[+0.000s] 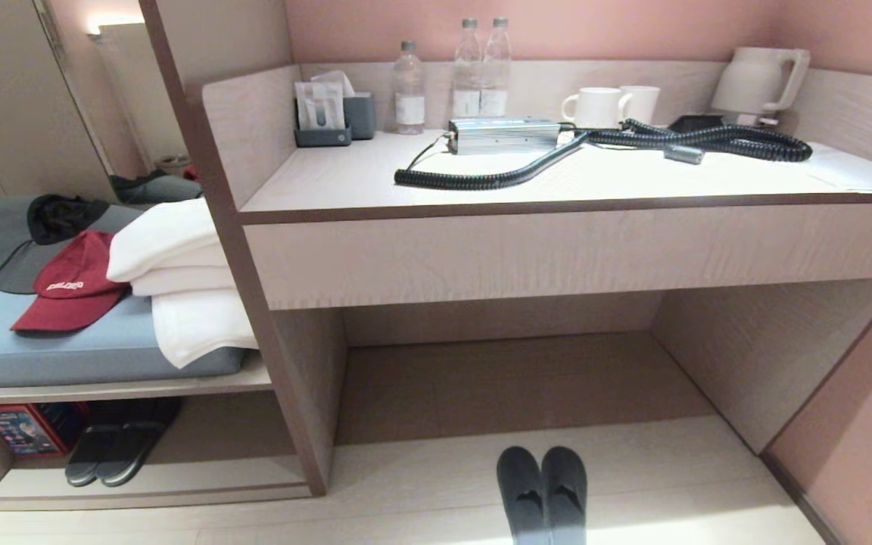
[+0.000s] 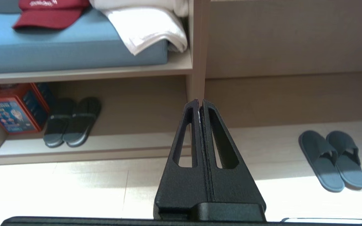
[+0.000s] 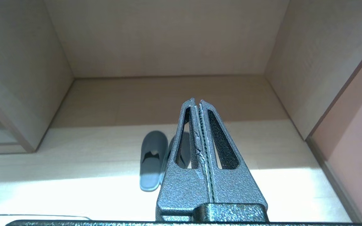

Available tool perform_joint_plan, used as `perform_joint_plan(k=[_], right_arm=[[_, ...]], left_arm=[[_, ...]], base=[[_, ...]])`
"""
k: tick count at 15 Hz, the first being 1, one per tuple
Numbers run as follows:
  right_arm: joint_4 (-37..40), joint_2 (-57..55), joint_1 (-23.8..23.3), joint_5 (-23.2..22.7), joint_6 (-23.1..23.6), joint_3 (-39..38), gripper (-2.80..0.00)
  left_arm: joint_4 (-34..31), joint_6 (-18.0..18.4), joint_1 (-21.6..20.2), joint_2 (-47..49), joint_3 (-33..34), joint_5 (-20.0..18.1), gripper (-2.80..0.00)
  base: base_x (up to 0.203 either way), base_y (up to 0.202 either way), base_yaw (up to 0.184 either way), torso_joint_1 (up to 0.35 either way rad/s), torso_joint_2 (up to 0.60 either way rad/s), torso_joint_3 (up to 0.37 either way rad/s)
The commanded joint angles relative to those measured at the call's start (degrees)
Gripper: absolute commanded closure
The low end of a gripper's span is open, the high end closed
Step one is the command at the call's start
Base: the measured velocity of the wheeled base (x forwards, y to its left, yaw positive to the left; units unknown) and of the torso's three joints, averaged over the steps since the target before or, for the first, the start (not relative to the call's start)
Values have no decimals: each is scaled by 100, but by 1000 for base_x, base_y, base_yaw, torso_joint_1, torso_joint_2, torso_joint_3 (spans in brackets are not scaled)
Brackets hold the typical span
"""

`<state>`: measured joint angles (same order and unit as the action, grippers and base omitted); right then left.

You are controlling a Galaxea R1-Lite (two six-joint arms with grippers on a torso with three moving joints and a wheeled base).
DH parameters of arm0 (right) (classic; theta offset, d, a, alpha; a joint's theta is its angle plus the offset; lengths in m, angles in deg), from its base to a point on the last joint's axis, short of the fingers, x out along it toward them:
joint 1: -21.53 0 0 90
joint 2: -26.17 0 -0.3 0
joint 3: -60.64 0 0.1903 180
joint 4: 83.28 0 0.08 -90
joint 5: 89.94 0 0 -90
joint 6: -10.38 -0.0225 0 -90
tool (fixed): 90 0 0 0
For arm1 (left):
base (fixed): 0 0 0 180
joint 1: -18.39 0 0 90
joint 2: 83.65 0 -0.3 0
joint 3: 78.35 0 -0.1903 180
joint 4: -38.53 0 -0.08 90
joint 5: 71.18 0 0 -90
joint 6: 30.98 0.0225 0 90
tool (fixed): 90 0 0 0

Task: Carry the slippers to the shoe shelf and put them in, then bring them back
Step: Pick up the slippers on the floor

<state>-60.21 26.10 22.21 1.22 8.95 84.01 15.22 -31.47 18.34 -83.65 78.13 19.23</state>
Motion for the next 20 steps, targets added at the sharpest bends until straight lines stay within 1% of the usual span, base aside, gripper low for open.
perform_joint_plan(k=[1,4,20], right_arm=[[-5,-1,2,-2,-7,0,0],[-5,-1,2,-37,51,0,0],[-5,-1,2,-28,51,0,0]], left_arm=[[4,-4,5,0,-2,2,0],[4,-27,-4,0,7,-6,0],[-5,-36,2,0,-2,-6,0]], base=[[0,0,0,8,2,-193],[0,0,0,3,2,-192],[0,0,0,3,3,-197]])
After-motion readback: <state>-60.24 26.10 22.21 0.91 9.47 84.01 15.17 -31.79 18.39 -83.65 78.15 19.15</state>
